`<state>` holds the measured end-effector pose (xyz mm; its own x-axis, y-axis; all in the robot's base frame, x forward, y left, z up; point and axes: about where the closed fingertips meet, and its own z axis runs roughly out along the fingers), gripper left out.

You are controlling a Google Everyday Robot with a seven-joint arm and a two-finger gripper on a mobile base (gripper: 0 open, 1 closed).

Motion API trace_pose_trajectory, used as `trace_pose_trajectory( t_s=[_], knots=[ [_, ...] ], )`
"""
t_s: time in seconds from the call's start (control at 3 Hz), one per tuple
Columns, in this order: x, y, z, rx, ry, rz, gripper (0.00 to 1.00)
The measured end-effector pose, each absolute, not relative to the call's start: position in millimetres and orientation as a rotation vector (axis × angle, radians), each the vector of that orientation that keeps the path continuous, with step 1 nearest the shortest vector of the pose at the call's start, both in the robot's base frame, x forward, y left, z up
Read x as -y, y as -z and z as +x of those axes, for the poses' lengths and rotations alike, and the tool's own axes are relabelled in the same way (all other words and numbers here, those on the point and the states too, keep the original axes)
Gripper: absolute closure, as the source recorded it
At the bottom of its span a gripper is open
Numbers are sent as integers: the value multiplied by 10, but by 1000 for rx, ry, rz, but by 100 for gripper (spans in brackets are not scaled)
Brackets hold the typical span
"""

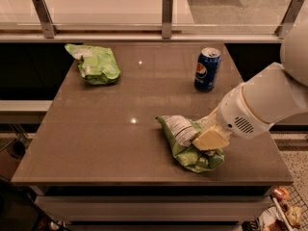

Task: Move green jalapeno chip bag near green rice chip bag

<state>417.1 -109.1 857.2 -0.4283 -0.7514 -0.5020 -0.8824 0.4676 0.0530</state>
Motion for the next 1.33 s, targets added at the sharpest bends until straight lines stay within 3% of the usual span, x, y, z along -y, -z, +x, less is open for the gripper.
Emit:
trace_pose_trajectory(
  t_s=[0.67, 1.33],
  knots=[
    [1106, -8754, 4174, -2298, -386, -1361, 100],
    [1143, -9445, 4472, -2213, -184, -1399, 100]
  ],
)
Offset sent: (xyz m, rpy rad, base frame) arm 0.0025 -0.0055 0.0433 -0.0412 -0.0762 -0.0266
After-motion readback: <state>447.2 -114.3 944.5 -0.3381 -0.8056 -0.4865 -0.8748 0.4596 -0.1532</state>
